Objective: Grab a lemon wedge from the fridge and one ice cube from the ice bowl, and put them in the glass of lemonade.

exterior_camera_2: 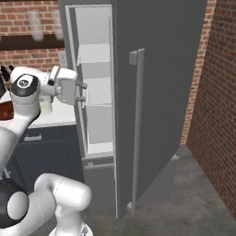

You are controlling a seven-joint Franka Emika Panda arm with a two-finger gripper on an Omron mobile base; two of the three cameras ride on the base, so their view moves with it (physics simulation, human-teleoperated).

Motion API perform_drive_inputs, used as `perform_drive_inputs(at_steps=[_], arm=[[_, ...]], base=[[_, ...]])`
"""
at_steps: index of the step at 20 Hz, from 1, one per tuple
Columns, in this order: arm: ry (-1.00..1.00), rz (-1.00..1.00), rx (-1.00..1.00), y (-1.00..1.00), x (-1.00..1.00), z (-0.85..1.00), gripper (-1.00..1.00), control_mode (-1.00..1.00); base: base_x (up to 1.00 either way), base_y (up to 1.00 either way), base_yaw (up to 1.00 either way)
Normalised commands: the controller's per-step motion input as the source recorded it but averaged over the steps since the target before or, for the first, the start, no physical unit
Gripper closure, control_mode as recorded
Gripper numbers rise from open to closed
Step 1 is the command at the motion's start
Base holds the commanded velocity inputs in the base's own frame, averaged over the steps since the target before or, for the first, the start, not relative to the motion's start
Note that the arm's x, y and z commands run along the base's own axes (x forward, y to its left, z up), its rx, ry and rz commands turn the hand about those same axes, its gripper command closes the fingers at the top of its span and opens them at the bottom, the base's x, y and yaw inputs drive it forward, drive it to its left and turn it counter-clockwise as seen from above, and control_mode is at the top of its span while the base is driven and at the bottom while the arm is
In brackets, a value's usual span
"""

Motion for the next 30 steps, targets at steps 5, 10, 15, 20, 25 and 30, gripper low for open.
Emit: perform_drive_inputs(at_steps=[5,10,15,20,25,30], arm=[[0.05,-0.20,0.00,-0.61,0.02,-0.27,-1.00,-1.00],[0.07,-0.18,0.00,-0.67,0.00,-0.03,-1.00,-1.00],[0.01,-0.27,0.00,-0.96,-0.22,-0.21,-1.00,-1.00],[0.00,-0.32,0.01,-1.00,-0.43,-0.26,-1.00,-1.00],[0.00,-0.30,0.01,-1.00,-0.34,-0.26,-1.00,-1.00],[-0.05,-0.12,0.00,-0.93,-0.23,-0.04,-1.00,-1.00]], base=[[0.00,0.00,0.00],[0.00,0.00,0.00],[0.00,0.00,0.00],[0.00,0.00,0.00],[0.00,0.00,0.00],[0.00,0.00,0.00]])
